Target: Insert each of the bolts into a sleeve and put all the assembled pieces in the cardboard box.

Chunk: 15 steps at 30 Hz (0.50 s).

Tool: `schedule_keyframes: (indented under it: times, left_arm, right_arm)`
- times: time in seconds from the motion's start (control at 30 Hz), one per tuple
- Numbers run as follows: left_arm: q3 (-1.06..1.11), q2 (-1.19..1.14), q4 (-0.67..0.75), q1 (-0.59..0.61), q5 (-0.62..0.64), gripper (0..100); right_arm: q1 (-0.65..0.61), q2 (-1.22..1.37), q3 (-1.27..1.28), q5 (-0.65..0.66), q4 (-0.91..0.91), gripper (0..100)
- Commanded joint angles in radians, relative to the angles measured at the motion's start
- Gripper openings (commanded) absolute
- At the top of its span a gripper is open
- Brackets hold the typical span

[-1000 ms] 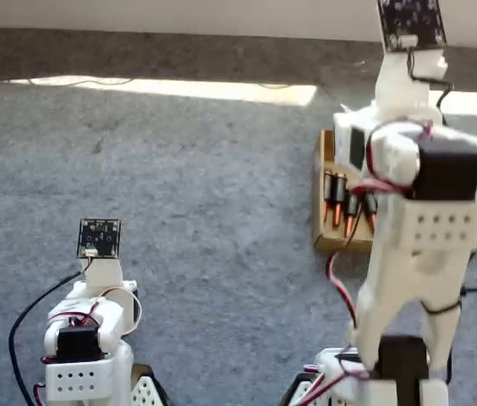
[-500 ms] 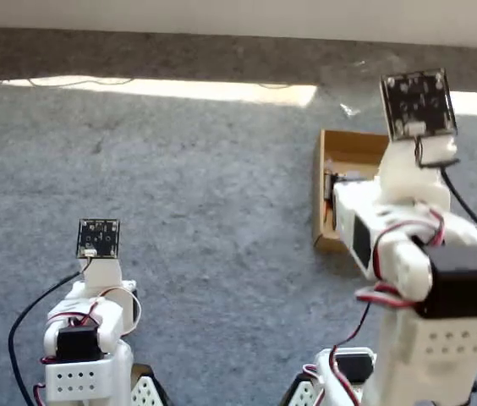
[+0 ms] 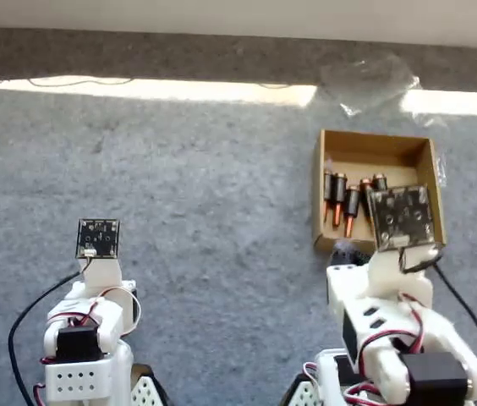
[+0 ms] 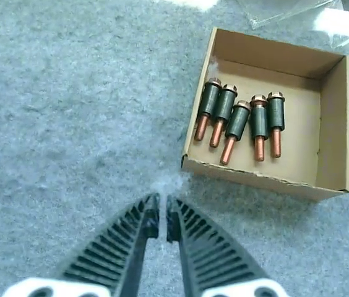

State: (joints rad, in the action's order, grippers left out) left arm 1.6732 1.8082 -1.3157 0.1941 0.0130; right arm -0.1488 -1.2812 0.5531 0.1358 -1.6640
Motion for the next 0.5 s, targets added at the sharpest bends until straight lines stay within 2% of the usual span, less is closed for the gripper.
schedule_keyframes:
  times: [0.0, 0.2, 0.47]
  left_arm:
    - [0.022, 0.01, -0.011, 0.007, 0.0, 1]
    - [0.022, 0.01, -0.011, 0.007, 0.0, 1]
    - [0.022, 0.01, -0.011, 0.007, 0.0, 1]
  right_arm:
    - [-0.002, -0.101, 0.185, -0.008, 0.084, 0.6]
    - [-0.001, -0.199, 0.446, -0.005, 0.188, 0.6]
    - [-0.001, -0.219, 0.564, -0.009, 0.314, 0.5]
